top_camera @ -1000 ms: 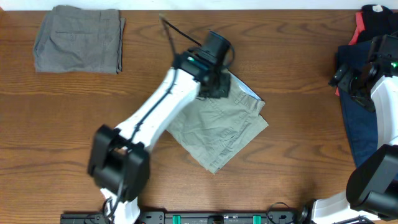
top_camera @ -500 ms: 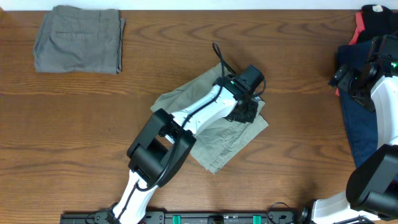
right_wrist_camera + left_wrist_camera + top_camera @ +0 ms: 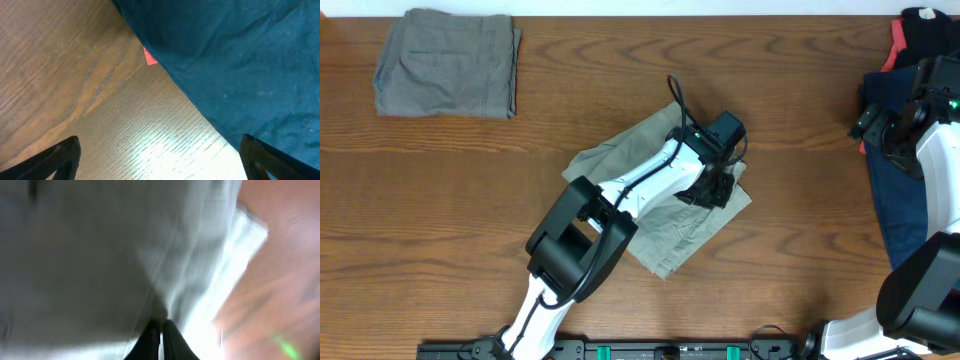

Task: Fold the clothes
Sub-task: 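Move the left gripper to the shorts' left edge and grasp it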

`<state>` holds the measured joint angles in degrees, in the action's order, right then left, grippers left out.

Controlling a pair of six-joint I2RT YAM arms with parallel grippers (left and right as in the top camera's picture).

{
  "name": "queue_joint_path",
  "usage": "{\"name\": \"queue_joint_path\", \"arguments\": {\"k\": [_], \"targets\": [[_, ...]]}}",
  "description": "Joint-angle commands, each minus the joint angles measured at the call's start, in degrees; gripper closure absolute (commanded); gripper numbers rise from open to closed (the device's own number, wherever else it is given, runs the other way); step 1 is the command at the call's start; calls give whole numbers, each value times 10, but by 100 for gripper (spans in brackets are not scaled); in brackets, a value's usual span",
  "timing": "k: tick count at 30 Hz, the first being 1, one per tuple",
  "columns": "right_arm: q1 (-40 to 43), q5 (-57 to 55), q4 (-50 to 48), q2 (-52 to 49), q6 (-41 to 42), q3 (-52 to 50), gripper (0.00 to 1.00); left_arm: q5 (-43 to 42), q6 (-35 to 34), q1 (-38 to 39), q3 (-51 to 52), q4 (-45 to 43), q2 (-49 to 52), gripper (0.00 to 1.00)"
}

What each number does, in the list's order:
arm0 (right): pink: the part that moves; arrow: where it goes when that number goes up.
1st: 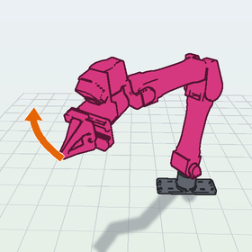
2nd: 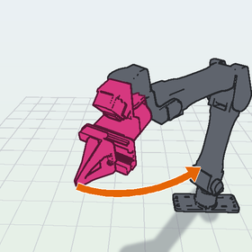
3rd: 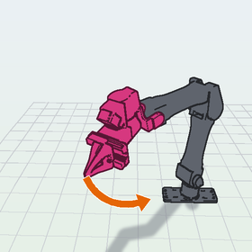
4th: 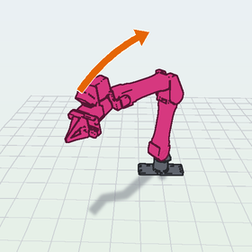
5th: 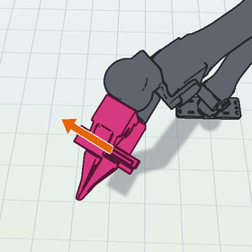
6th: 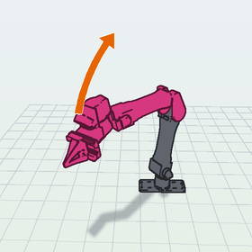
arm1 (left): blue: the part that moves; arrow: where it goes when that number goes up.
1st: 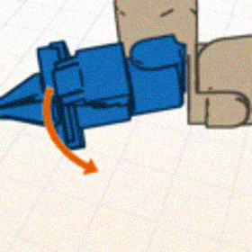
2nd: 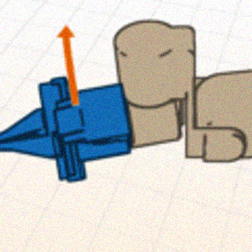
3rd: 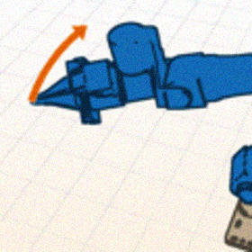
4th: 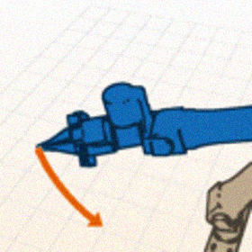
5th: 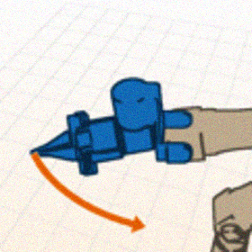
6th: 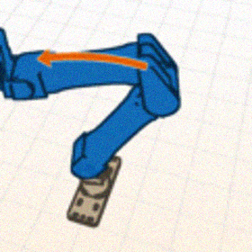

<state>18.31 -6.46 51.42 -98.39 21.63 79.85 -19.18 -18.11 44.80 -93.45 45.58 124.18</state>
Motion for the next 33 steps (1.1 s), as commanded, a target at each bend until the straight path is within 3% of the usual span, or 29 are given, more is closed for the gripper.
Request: {"name": "queue_joint_path", "arguments": {"k": [1, 2, 6, 7, 13, 18, 22, 27, 33], "targets": [[0, -6, 0, 6, -7, 0, 1, -11, 31, -2, -30, 31, -80, 93], [0, -6, 0, 6, -7, 0, 1, -11, 31, -4, -30, 39, -103, 88], [0, -6, 0, 5, -7, 0, 1, 37, 30, -23, -30, 89, -184, 7], [0, -6, 0, 6, -7, 0, 1, 57, 28, -31, -30, 108, -202, 2], [0, -6, 0, 6, -7, 0, 1, 94, -16, -104, -28, 235, -265, 2], [0, -6, 0, 6, -7, 0, 1, 94, -79, -163, 5, 289, -268, 2], [0, -6, 0, 5, -7, 0, 1, 90, -88, -172, 76, 246, -268, 2], [0, -6, 0, 6, -7, 0, 1, 19, -111, -175, 197, 125, -268, 2], [0, -6, 0, 6, -7, 0, 1, 22, -155, -209, 276, 18, -268, 2]]}}
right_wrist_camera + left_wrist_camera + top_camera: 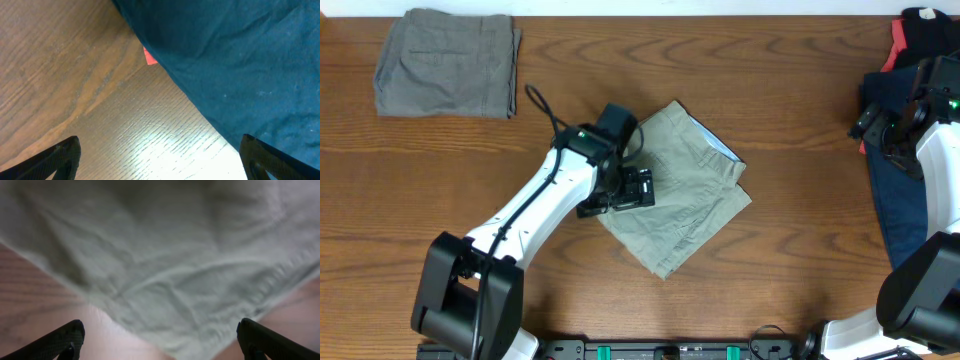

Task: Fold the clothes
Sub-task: 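Move the left gripper to the shorts' left edge and grasp it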

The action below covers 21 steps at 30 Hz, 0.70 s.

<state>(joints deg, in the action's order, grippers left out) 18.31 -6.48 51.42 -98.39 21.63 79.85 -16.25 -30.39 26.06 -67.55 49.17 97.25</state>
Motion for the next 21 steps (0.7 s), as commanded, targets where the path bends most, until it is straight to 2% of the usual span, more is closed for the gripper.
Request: {"name": "queue_joint_path", "arguments": {"k": [1, 9, 14, 21], "targets": [[0, -6, 0, 6, -7, 0, 1, -2, -37, -30, 22, -22, 1, 2], [0, -6, 0, 5, -7, 0, 1, 7, -75, -59, 58, -29, 1, 2], [0, -6, 0, 6, -7, 0, 1, 5, -119, -64, 123, -99, 1, 2], [0, -6, 0, 6, -7, 0, 1, -48, -124, -64, 178, -191, 1, 2]]}}
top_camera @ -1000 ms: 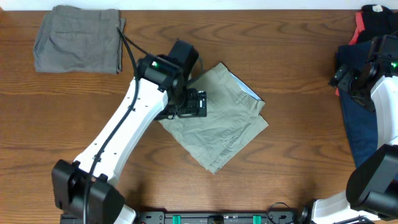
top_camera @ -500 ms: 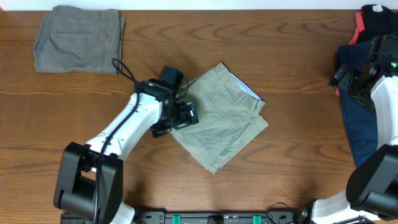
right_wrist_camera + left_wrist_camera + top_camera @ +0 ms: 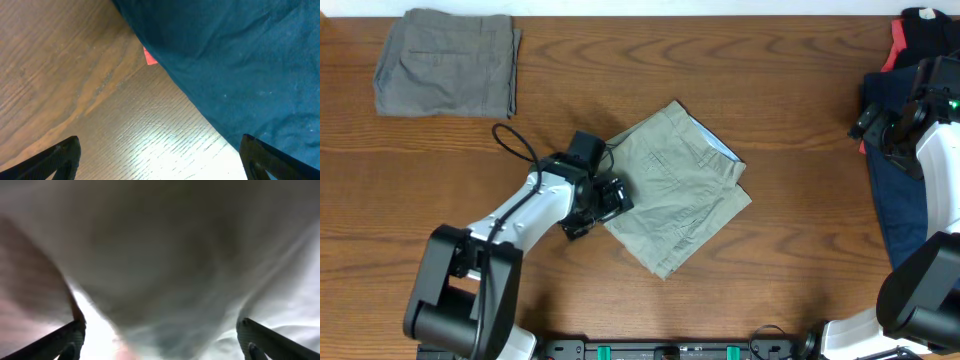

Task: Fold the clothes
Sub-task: 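Move the left gripper to the shorts' left edge and grasp it, then drag the folded shorts up-left toward the grey garment with the left gripper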

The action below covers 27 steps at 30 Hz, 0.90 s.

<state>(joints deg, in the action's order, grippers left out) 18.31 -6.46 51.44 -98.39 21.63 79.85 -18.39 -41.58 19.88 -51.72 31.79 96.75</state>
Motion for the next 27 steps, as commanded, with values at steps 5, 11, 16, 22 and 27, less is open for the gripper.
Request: {"name": "queue_joint_path", "arguments": {"k": [5, 11, 16, 22, 27], "targets": [[0, -6, 0, 6, -7, 0, 1, -27, -12, -1, 33, -71, 7, 1], [0, -6, 0, 6, -7, 0, 1, -19, -11, -2, 45, -118, 7, 48], [0, -6, 0, 6, -7, 0, 1, 59, 8, -2, 45, -122, 7, 85], [0, -6, 0, 6, -7, 0, 1, 77, 159, -24, 25, -128, 7, 94], [0, -6, 0, 6, -7, 0, 1, 78, 281, -70, -6, -139, 7, 94]]}}
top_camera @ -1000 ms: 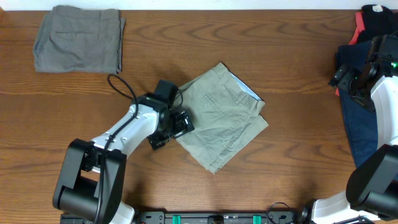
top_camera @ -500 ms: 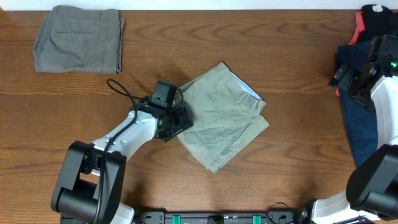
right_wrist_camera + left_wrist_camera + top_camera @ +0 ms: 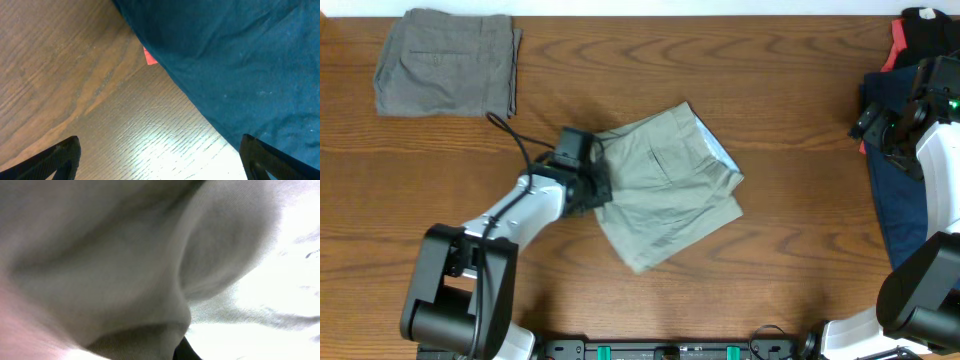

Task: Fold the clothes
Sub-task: 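Drag the folded shorts up-left toward the grey garment with the left gripper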

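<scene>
Folded olive-khaki shorts [image 3: 670,190] lie mid-table. My left gripper [image 3: 590,187] sits at their left edge, shut on a bunched fold of the cloth. In the left wrist view the khaki cloth [image 3: 125,265] fills the frame and only one dark fingertip [image 3: 184,353] peeks out under it. My right gripper [image 3: 160,159] hangs open and empty over bare wood beside a dark blue garment [image 3: 240,60], which lies along the table's right side [image 3: 895,210].
A folded grey garment [image 3: 446,62] lies at the back left corner. Red and black clothes [image 3: 910,35] are piled at the back right, behind the right arm [image 3: 930,130]. The wooden table [image 3: 520,290] shows between them.
My left gripper was open at the shorts' left corner; now it is shut on that edge. The shorts have shifted slightly left and turned. The right arm has not moved.
First my left gripper was shut on cloth at the right side of the khaki shorts. Then it was open over their left half, with the shorts lying folded. After that it was low at the left corner, and now it grips that edge, the bundle shifted.
</scene>
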`<state>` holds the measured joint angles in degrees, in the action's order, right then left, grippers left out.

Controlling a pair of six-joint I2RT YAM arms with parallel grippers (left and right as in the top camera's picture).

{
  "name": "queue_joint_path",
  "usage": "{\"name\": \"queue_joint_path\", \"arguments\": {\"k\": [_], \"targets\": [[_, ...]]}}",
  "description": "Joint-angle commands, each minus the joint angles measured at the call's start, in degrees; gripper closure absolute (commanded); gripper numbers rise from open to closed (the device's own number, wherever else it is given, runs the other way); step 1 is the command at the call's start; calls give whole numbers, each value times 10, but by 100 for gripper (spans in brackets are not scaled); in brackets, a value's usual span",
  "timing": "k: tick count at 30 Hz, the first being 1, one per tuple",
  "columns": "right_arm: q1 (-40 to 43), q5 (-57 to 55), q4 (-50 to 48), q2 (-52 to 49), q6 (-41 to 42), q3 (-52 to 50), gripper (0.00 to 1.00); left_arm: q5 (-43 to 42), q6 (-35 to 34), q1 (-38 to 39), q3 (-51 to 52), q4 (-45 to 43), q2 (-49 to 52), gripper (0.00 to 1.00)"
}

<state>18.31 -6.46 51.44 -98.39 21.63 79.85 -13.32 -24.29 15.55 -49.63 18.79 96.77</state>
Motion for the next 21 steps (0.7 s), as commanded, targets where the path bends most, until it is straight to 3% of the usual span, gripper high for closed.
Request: {"name": "queue_joint_path", "arguments": {"k": [1, 10, 21], "targets": [[0, -6, 0, 6, -7, 0, 1, 27, 126, -37, -32, -19, 7, 94], [0, -6, 0, 6, -7, 0, 1, 101, 183, -97, -38, -206, 6, 94], [0, -6, 0, 5, -7, 0, 1, 177, 327, -113, -38, -383, 6, 94]]}}
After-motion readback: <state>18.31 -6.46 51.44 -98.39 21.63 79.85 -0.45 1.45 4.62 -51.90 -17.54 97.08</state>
